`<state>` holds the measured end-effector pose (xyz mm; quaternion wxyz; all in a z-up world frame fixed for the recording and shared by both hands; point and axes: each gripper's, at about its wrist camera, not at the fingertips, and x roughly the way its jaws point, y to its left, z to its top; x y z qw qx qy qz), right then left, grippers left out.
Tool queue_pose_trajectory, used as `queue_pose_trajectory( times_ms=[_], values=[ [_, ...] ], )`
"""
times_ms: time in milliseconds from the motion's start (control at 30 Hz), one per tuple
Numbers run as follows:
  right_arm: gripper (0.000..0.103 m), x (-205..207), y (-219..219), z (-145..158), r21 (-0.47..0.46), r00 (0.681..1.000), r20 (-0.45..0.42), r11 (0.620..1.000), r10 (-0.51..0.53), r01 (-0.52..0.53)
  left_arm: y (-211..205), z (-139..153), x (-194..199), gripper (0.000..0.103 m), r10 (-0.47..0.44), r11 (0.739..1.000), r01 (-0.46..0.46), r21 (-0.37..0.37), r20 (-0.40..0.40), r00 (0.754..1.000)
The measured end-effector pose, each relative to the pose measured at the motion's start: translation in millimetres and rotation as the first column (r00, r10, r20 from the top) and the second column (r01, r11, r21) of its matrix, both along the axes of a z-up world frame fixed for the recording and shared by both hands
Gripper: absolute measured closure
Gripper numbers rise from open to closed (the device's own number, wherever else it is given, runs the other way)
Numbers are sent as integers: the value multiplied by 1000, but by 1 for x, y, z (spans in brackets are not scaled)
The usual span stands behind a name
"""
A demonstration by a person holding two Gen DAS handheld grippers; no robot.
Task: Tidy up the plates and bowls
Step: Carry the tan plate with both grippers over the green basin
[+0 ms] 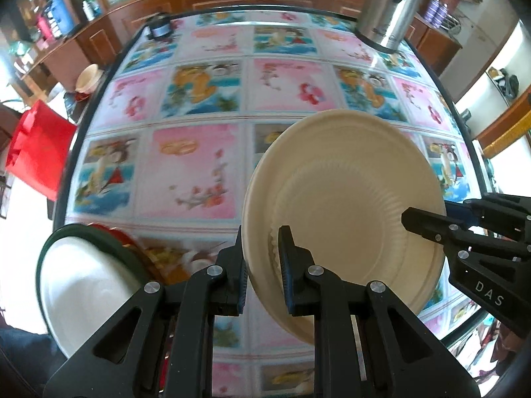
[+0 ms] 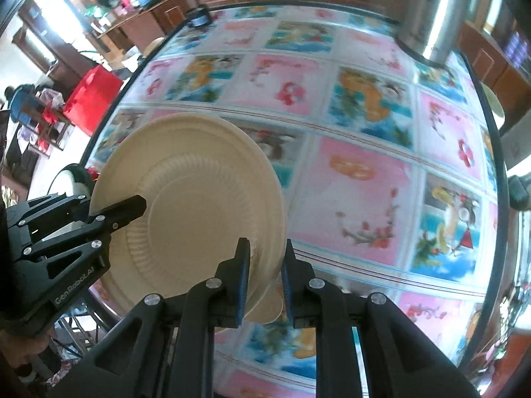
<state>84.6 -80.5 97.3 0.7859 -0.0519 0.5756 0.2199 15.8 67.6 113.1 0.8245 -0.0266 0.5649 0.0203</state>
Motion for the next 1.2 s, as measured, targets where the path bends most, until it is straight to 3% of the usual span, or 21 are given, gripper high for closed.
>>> queue_pose_trajectory(
  times_ms=[433,1200],
  values=[
    [84,-28,77,17,-15,993,33,994,110,-109,70,16,-39,87,65,998,-65,0,15,998],
    [83,-53,147,28,-17,979,53,980,197,-197,140,24,-80,87,126,992,-126,-5,21,992]
  ],
)
